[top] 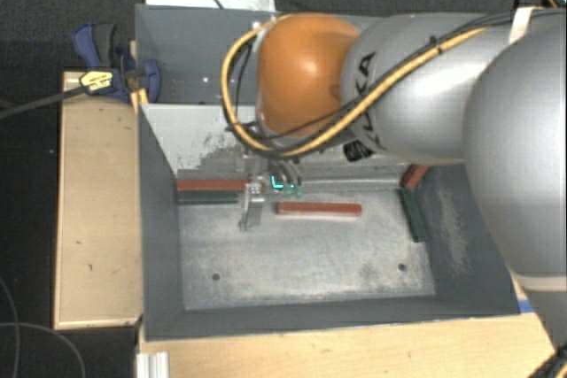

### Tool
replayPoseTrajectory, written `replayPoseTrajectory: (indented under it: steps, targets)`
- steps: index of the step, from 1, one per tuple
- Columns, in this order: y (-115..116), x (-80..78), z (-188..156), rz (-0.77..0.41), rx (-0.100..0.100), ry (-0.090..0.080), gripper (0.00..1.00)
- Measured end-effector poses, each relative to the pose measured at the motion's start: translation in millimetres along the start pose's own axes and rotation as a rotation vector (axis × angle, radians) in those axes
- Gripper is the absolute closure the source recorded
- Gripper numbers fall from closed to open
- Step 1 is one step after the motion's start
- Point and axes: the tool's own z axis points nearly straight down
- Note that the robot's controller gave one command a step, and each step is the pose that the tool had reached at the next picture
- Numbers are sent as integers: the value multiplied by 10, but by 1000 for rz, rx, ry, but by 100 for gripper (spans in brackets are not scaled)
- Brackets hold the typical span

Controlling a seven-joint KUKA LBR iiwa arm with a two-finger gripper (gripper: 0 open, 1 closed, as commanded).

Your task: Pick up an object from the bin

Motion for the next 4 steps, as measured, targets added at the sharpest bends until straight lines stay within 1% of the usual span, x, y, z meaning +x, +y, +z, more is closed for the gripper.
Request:
replayPoseTrajectory:
  steps: [1, 2, 3, 4]
  targets:
    - [-857, -119, 1080, -3, 3, -1, 0]
    - [-1385, 90, 1036, 51, 2, -5, 0]
    - [-1345, 82, 1030, 51, -1, -7, 100]
    - [-1209, 205, -427, -157, 0, -16, 100]
